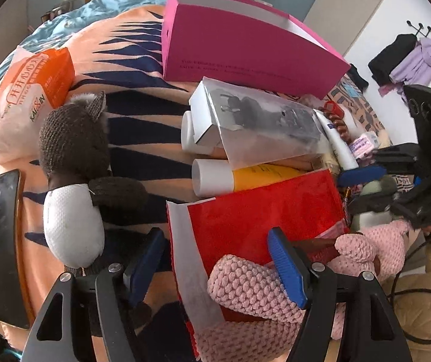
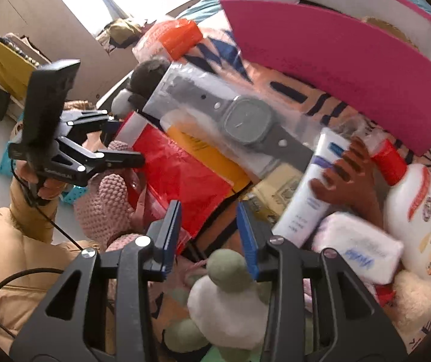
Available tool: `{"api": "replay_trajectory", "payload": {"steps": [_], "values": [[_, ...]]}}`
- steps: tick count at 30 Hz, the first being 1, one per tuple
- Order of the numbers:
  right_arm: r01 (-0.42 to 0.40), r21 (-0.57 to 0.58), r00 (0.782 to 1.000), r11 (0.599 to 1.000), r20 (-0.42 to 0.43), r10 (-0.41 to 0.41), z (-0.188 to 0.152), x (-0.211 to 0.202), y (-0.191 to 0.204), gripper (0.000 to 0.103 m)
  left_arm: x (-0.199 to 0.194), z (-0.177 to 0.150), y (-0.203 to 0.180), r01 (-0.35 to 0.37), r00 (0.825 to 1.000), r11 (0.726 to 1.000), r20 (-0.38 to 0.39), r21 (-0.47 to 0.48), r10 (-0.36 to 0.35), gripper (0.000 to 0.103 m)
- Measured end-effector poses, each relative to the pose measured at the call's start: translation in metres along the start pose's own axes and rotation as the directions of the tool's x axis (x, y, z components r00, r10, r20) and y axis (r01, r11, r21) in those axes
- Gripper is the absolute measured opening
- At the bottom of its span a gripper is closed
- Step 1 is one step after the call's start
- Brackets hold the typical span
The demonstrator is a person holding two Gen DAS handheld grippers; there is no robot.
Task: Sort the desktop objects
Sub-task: 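Withdraw the left gripper from the box toward the pile of items, then grasp the red-and-white plastic bag edge with the left gripper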
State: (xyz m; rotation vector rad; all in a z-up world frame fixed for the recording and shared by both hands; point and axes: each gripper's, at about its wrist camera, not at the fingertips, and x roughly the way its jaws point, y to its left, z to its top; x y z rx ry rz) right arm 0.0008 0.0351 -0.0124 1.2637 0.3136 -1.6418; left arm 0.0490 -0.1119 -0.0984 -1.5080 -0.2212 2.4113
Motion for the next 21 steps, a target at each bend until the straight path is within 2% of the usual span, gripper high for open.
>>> {"api": "replay_trajectory", "payload": {"steps": [3,5,8,9,10,11,12,14,16,21], "values": [[0.01,0.012,0.999,1.0,-0.037,-0.009,0.0,0.011,0.002,0.041,0.0,-0.001,0.002,0.015,1.0,1.0,-0.008,0.002,-0.015,0.073],[-0.015,0.046,0.998,0.999,-0.053,0.018,0.001,0.018,0.0,0.043,0.0,-0.003,0.004,0.031,1.0,1.0,-0.006,-0.001,-0.031,0.073],[-0.056,0.039,0.998,0.998,-0.04,0.058,0.002,0.02,0.002,0.044,0.003,-0.005,0.005,0.078,0.997,0.997,-0.011,-0.011,-0.078,0.072],[-0.038,0.018,0.999,0.999,-0.026,0.038,0.001,0.02,0.005,0.043,0.004,-0.005,0.004,0.092,0.996,0.996,-0.013,-0.008,-0.092,0.07],[-0.033,0.006,0.999,0.999,-0.017,0.033,0.0,0.019,0.007,0.04,0.005,-0.005,0.002,0.098,0.995,0.995,-0.009,-0.003,-0.098,0.061],[-0.025,-0.003,1.0,1.0,-0.005,0.025,0.002,0.02,0.009,0.037,0.004,-0.005,0.0,0.11,0.994,0.994,-0.004,-0.001,-0.11,0.057],[-0.01,-0.018,1.0,1.0,0.014,0.01,0.002,0.017,0.012,0.026,0.003,-0.004,-0.001,0.113,0.994,0.994,0.001,0.0,-0.113,0.055],[0.006,-0.035,0.999,0.999,0.04,-0.005,0.001,0.013,0.015,0.014,0.002,-0.003,-0.002,0.102,0.995,0.995,0.017,0.003,-0.102,0.051],[0.042,-0.047,0.997,0.998,0.064,-0.039,0.001,0.011,0.016,0.008,0.001,-0.001,-0.001,0.116,0.993,0.993,0.03,-0.014,-0.115,0.042],[0.056,-0.039,0.993,0.998,0.11,-0.051,-0.001,0.004,0.012,0.005,-0.006,0.0,-0.01,0.107,0.992,0.994,0.062,-0.008,-0.107,0.032]]}}
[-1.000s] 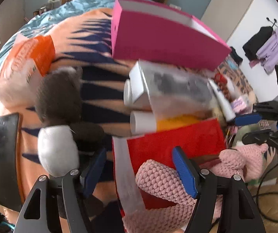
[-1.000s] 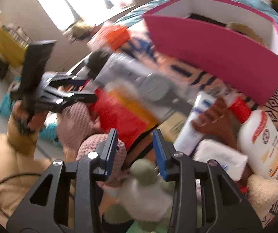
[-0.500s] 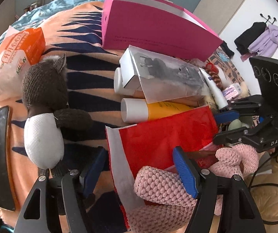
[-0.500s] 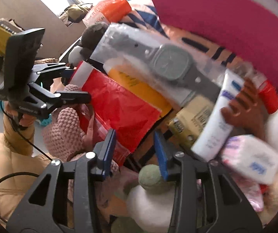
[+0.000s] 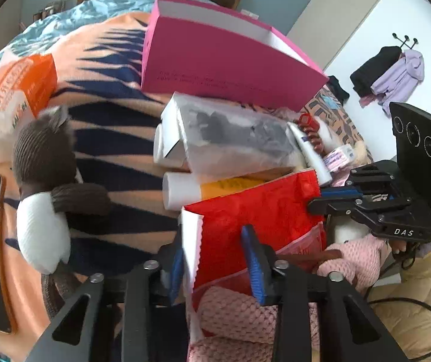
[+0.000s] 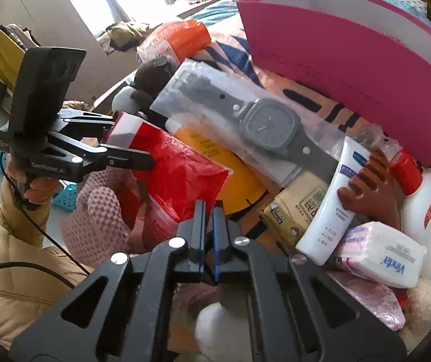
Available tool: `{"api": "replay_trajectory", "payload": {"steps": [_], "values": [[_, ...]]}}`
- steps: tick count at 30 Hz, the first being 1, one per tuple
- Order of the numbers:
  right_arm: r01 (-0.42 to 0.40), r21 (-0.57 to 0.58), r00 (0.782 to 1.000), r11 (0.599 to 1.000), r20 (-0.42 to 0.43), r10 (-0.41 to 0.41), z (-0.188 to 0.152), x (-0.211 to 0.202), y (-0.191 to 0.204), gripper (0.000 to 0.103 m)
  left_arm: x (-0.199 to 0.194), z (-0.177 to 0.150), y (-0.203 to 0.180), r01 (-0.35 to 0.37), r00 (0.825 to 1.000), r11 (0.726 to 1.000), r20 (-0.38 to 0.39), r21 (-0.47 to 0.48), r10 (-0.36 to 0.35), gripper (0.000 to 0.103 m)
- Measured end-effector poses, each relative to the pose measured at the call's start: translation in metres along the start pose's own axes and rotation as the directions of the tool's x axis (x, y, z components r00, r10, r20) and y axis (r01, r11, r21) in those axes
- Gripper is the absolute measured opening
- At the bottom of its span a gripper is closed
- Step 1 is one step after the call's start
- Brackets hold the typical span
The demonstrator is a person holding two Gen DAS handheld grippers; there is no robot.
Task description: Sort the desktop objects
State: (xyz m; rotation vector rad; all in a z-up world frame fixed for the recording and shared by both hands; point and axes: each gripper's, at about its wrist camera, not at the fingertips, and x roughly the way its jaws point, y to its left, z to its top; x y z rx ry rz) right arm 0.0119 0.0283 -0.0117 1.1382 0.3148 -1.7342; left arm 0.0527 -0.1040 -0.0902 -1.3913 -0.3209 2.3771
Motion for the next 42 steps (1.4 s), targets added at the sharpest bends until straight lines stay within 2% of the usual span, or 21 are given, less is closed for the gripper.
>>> {"api": "replay_trajectory", "payload": {"steps": [7,14,29,36,38,40,41,42], "values": [[0.025,0.01,0.996,1.0,0.085,-0.026,0.003,-0.021,-0.003,0.005,-0.001,0.013,-0.01,0.012,0.999,1.0,0.029,0.006,-0.012,0.029],[0.04,0.046,0.99,0.998,0.13,-0.046,0.005,-0.031,-0.013,0.005,0.002,0.026,-0.02,0.017,0.999,1.0,0.04,0.024,-0.018,0.029],[0.035,0.119,0.968,0.992,0.243,-0.063,0.005,-0.067,-0.032,0.005,-0.007,0.072,-0.05,0.016,0.99,0.996,0.14,0.091,-0.028,0.028],[0.058,0.173,0.964,0.983,0.245,-0.1,0.014,-0.061,-0.055,0.005,0.017,0.084,-0.042,-0.004,0.995,0.997,0.101,0.072,-0.003,0.028],[0.056,0.196,0.966,0.979,0.237,-0.103,0.015,-0.057,-0.062,0.005,0.023,0.081,-0.037,-0.001,0.997,0.998,0.076,0.056,-0.003,0.03],[0.056,0.21,0.966,0.976,0.236,-0.106,0.015,-0.055,-0.067,0.005,0.022,0.077,-0.034,0.014,0.998,0.998,0.069,0.054,-0.017,0.036],[0.054,0.214,0.966,0.975,0.235,-0.105,0.015,-0.055,-0.068,0.005,0.019,0.074,-0.033,0.028,0.997,0.998,0.064,0.058,-0.032,0.04],[0.052,0.218,0.966,0.975,0.237,-0.105,0.015,-0.055,-0.07,0.005,0.017,0.071,-0.033,0.038,0.997,0.997,0.061,0.062,-0.042,0.051]]}}
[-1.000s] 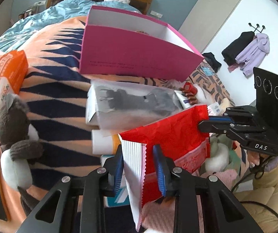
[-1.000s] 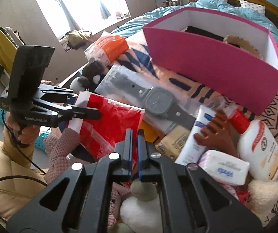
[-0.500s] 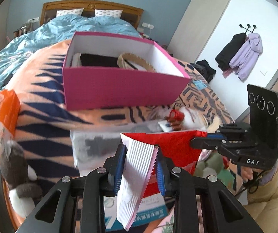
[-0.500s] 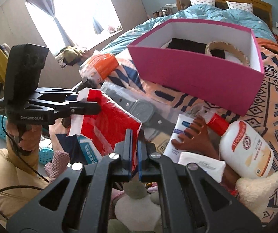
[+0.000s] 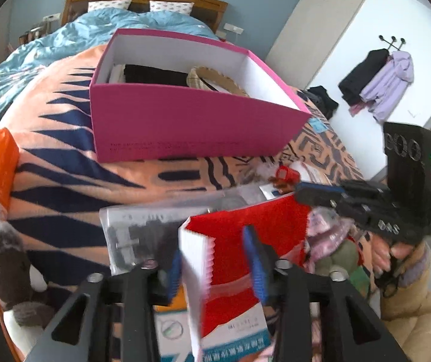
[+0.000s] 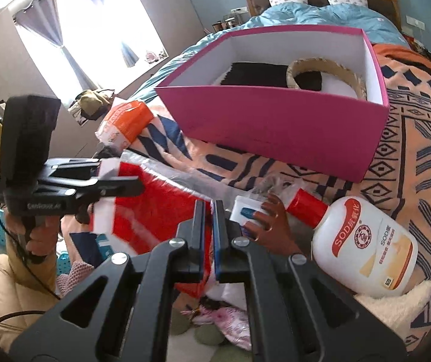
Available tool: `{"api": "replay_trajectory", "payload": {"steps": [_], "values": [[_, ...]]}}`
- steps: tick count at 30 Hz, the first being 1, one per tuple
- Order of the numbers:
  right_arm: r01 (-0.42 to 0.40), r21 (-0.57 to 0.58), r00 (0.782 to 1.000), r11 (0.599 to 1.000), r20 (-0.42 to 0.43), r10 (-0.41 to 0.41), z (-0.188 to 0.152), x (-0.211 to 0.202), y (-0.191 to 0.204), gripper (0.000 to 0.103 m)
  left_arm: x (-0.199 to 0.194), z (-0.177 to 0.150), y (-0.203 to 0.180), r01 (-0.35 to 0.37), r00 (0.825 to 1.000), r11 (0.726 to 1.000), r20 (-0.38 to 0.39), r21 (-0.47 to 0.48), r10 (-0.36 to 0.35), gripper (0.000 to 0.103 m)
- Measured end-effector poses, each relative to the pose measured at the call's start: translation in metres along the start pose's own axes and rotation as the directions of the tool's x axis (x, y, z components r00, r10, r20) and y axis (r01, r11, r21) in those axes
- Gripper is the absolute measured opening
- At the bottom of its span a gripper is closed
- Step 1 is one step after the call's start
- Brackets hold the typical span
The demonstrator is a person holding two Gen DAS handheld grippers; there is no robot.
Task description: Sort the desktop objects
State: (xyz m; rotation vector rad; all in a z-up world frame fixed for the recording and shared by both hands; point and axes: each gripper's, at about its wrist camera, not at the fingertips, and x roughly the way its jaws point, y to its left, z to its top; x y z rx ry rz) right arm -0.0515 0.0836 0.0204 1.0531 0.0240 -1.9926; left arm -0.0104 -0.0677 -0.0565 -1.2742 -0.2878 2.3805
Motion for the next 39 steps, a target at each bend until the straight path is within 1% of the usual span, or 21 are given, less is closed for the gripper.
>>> {"api": "replay_trajectory", "payload": {"steps": [1,2,3,4,5,8,11,13,16,18,22,23,25,27,28,29,31,35,36,37,39], "values": [[0.0,0.002,1.0,1.0,0.0,0.0,0.001,0.0,-0.001,0.005,-0.003,-0.003,-0.001,0.01,1.0,1.0,-0.001,0.004,-0.01,0.062],[0.0,0.003,1.0,1.0,0.0,0.0,0.001,0.001,-0.002,0.005,-0.006,-0.005,-0.002,0.013,1.0,1.0,0.0,0.011,-0.013,0.066],[0.003,0.007,1.0,1.0,0.0,-0.003,0.001,0.001,-0.003,0.005,-0.009,-0.008,-0.004,-0.001,1.0,1.0,0.002,0.02,0.001,0.073],[0.002,0.011,1.0,1.0,-0.001,-0.002,0.001,0.002,-0.003,0.005,-0.011,-0.012,-0.005,-0.017,1.0,0.999,-0.001,0.03,0.017,0.076],[-0.004,0.016,1.0,1.0,-0.006,0.004,0.001,0.002,-0.004,0.006,-0.011,-0.014,-0.005,-0.028,1.0,0.999,-0.008,0.033,0.028,0.076],[-0.023,0.021,0.999,1.0,-0.025,0.023,-0.005,-0.001,-0.002,0.013,-0.01,-0.025,-0.001,-0.04,0.999,0.999,-0.035,0.027,0.041,0.076],[-0.028,0.001,0.998,1.0,-0.064,0.028,-0.015,-0.004,0.004,0.024,-0.008,-0.038,0.006,-0.052,0.995,0.999,-0.083,0.009,0.053,0.078],[-0.037,-0.012,0.995,0.999,-0.092,0.036,-0.022,-0.004,0.008,0.025,-0.004,-0.047,0.015,-0.07,0.99,0.997,-0.121,-0.02,0.067,0.078],[-0.052,-0.047,0.99,0.998,-0.134,0.045,-0.031,-0.005,0.019,0.029,-0.004,-0.059,0.028,-0.051,0.988,0.995,-0.147,-0.08,0.039,0.078],[-0.062,-0.074,0.984,0.995,-0.171,0.049,-0.034,-0.002,0.028,0.034,-0.01,-0.065,0.03,-0.051,0.988,0.994,-0.147,-0.096,0.036,0.078],[-0.026,-0.146,0.973,0.989,-0.231,-0.009,-0.035,0.011,0.047,0.036,-0.024,-0.074,0.025,-0.079,0.988,0.994,-0.142,-0.078,0.067,0.078],[-0.025,-0.156,0.969,0.987,-0.248,-0.015,-0.035,0.014,0.05,0.038,-0.026,-0.078,0.022,-0.092,0.986,0.994,-0.148,-0.059,0.082,0.078],[-0.003,-0.182,0.954,0.983,-0.296,-0.051,-0.039,0.024,0.056,0.047,-0.027,-0.084,0.018,-0.093,0.983,0.995,-0.165,-0.039,0.086,0.078],[0.023,-0.207,0.933,0.978,-0.346,-0.095,-0.046,0.035,0.058,0.048,-0.025,-0.087,0.017,-0.089,0.98,0.995,-0.179,-0.033,0.082,0.073],[0.031,-0.211,0.925,0.977,-0.364,-0.108,-0.048,0.039,0.058,0.049,-0.023,-0.088,0.017,-0.088,0.98,0.996,-0.184,-0.03,0.081,0.062],[0.034,-0.212,0.921,0.977,-0.372,-0.113,-0.05,0.041,0.058,0.051,-0.021,-0.089,0.018,-0.083,0.979,0.996,-0.189,-0.035,0.075,0.056],[0.006,-0.193,0.927,0.981,-0.368,-0.078,-0.05,0.04,0.058,0.053,-0.017,-0.09,0.024,-0.107,0.975,0.993,-0.199,-0.051,0.095,0.042],[-0.059,-0.13,0.932,0.99,-0.361,0.009,-0.051,0.044,0.056,0.054,-0.02,-0.089,0.029,-0.104,0.98,0.992,-0.176,-0.075,0.09,0.033],[-0.053,-0.138,0.939,0.989,-0.344,0.003,-0.052,0.045,0.057,0.052,-0.022,-0.089,0.029,-0.105,0.981,0.992,-0.169,-0.076,0.091,0.031],[-0.045,-0.158,0.946,0.986,-0.324,-0.009,-0.053,0.045,0.059,0.044,-0.022,-0.089,0.029,-0.11,0.982,0.991,-0.162,-0.074,0.097,0.028],[-0.056,-0.162,0.955,0.985,-0.297,0.005,-0.05,0.04,0.061,0.036,-0.025,-0.088,0.028,-0.116,0.984,0.991,-0.147,-0.072,0.104,0.023]]}}
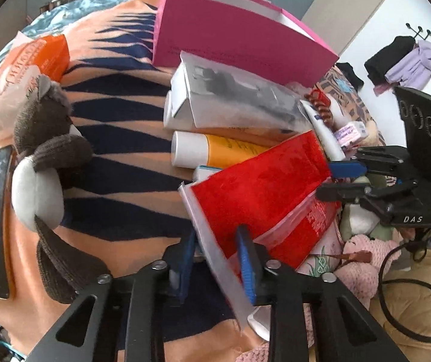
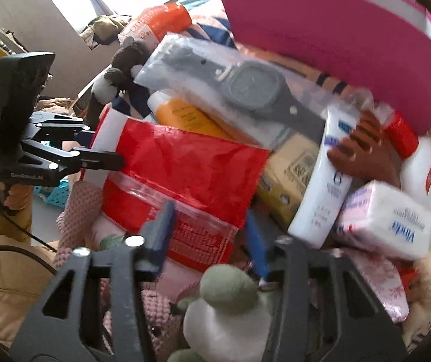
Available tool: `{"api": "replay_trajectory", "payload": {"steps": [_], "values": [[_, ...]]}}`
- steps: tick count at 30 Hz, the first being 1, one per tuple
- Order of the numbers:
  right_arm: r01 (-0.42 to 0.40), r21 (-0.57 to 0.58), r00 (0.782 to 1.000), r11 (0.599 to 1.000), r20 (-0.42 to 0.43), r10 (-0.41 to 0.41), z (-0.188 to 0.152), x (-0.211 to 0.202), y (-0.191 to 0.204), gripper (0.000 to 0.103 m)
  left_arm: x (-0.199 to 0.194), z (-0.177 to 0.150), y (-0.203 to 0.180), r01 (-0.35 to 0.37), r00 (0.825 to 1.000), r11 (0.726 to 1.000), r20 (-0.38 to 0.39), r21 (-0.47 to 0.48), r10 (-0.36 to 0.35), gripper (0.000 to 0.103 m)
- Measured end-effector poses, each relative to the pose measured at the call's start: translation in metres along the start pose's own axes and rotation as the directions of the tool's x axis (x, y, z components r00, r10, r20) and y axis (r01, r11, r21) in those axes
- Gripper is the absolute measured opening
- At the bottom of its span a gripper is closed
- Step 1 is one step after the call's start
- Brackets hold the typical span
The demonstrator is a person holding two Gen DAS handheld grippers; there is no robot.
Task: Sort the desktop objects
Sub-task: 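Lift the red-and-white plastic bag with the left gripper toward the pink box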
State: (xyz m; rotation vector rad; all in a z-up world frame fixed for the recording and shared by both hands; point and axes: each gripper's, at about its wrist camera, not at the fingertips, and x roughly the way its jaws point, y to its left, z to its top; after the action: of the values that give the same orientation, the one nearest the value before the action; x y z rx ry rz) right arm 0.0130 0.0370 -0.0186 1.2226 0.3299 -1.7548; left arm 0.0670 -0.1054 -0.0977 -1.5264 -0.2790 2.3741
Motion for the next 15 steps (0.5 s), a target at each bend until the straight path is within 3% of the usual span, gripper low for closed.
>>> {"api": "replay_trajectory", "payload": {"steps": [3,5,7,15], "values": [[0.025,-0.029,0.999,0.999,0.047,-0.024,0.0,-0.011,0.005,0.027,-0.003,0.003,-0.003,0.008,1.0,1.0,0.023,0.006,-0.009,0.02],[0.036,-0.048,0.997,0.998,0.07,-0.032,0.0,-0.015,0.009,0.014,-0.005,0.006,-0.004,0.011,0.999,1.0,0.037,0.008,-0.012,0.02],[0.033,-0.049,0.996,0.998,0.085,-0.029,0.002,-0.018,0.009,0.014,-0.008,0.01,-0.006,0.023,0.998,1.0,0.06,0.008,-0.023,0.013],[0.05,-0.018,0.981,0.999,0.187,-0.046,0.01,-0.035,0.002,0.013,-0.02,0.039,-0.022,0.045,0.987,0.998,0.15,0.033,-0.049,0.013]]}}
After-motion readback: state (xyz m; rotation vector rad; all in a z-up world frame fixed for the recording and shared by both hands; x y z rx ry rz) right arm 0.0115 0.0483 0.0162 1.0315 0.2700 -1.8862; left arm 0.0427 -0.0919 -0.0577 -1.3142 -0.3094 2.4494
